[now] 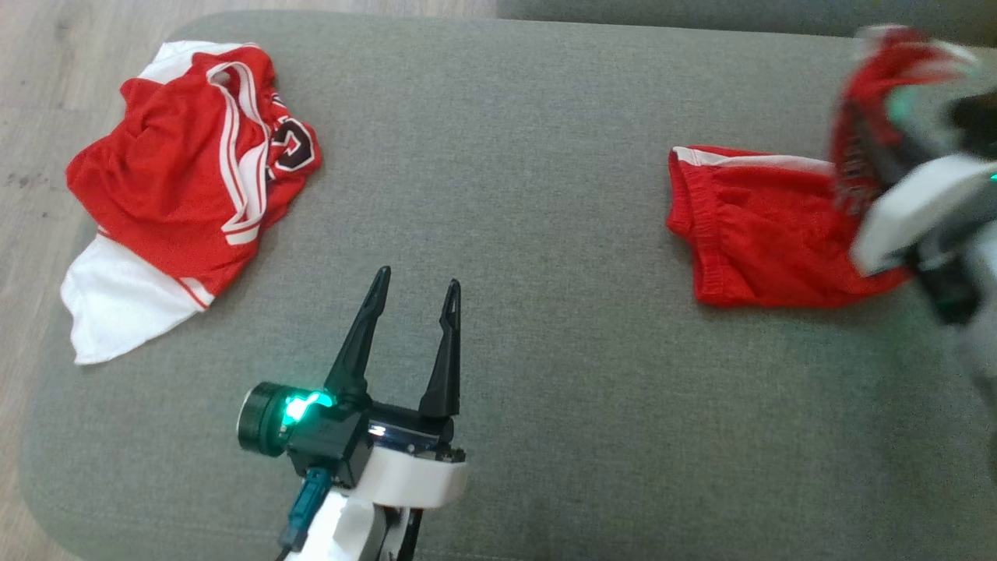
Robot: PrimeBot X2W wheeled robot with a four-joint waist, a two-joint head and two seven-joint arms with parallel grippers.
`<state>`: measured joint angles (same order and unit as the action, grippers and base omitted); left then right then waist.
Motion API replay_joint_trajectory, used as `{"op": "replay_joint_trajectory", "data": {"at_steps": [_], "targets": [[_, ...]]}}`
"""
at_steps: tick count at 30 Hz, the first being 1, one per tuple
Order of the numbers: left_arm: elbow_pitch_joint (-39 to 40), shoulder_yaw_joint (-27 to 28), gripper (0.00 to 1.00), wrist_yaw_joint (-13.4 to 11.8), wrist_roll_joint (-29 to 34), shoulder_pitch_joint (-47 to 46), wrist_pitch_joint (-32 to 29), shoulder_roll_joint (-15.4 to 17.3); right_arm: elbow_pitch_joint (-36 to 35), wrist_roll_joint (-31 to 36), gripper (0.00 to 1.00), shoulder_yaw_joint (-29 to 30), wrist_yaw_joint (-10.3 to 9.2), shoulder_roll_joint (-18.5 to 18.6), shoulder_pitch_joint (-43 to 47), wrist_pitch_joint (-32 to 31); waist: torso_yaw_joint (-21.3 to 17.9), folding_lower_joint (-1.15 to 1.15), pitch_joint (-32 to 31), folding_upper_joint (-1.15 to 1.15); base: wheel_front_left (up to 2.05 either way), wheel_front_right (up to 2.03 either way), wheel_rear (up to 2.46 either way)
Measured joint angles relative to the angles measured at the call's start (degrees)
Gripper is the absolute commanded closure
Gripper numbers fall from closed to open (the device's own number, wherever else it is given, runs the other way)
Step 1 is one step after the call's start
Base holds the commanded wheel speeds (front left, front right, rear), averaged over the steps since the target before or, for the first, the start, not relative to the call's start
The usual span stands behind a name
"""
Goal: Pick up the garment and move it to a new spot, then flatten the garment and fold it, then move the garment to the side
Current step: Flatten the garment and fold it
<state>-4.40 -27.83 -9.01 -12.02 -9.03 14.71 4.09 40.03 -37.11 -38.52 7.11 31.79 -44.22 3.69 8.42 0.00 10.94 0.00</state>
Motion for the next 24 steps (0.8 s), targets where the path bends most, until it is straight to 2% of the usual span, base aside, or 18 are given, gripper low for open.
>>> {"op": "replay_joint_trajectory", "data": {"at_steps": [1, 2, 4, 7, 9, 16, 20, 24], "targets": [[0.0, 0.1, 0.0, 0.0, 0.0, 0.0, 0.0, 0.0, -1.1, 0.4, 1.0, -1.1, 0.0, -1.0, 0.2, -0.8, 0.2, 0.0, -0.1, 0.0, 0.0, 0.0, 0.0], [0.0, 0.1, 0.0, 0.0, 0.0, 0.1, 0.0, -0.1, -2.0, 0.8, 0.78, -2.3, 0.0, -2.0, 0.4, -1.5, 0.3, 0.0, -0.2, 0.0, 0.0, 0.0, 0.0], [-0.2, 0.1, 0.0, 0.0, 0.0, 0.1, 0.0, -0.4, -3.5, 0.8, 0.0, -3.9, 0.0, -4.3, 1.2, -2.9, 0.6, 0.0, -0.4, 0.0, 0.0, 0.0, 0.0], [-0.6, 0.2, 0.0, 0.3, 0.0, 0.1, 0.0, -0.7, -5.1, 0.8, 0.0, -3.8, 0.0, -7.1, 4.1, -2.8, 1.1, 0.0, -0.8, 0.0, 0.0, 0.0, 0.0], [-0.8, 0.3, 0.0, 0.4, 0.0, 0.3, 0.0, -0.8, -5.5, 0.7, 0.0, -1.6, 0.0, -7.9, 6.4, -0.6, 1.1, 0.0, -1.5, 0.0, 0.0, 0.0, 0.0], [-1.8, 3.1, 0.0, 0.4, 0.0, 4.4, 0.0, -0.9, -6.1, 3.1, 0.0, 11.4, 0.0, -8.7, 14.0, 9.1, 0.1, 0.0, -5.5, 0.0, 0.0, 0.0, 0.0], [-3.0, 5.5, 0.0, -0.1, 0.0, 7.9, 0.0, -0.9, -8.0, 7.2, 0.0, 18.7, 0.0, -11.8, 23.6, 10.6, -1.1, -0.01, -9.0, 0.0, 0.0, 0.0, 0.0], [-3.9, 7.7, 0.0, -0.5, 0.0, 11.6, 0.0, -0.8, -16.9, 13.7, 0.0, 27.8, 0.0, -16.8, 34.3, 10.7, -2.7, -0.02, -12.2, 0.0, 0.0, 0.0, 0.0]]}}
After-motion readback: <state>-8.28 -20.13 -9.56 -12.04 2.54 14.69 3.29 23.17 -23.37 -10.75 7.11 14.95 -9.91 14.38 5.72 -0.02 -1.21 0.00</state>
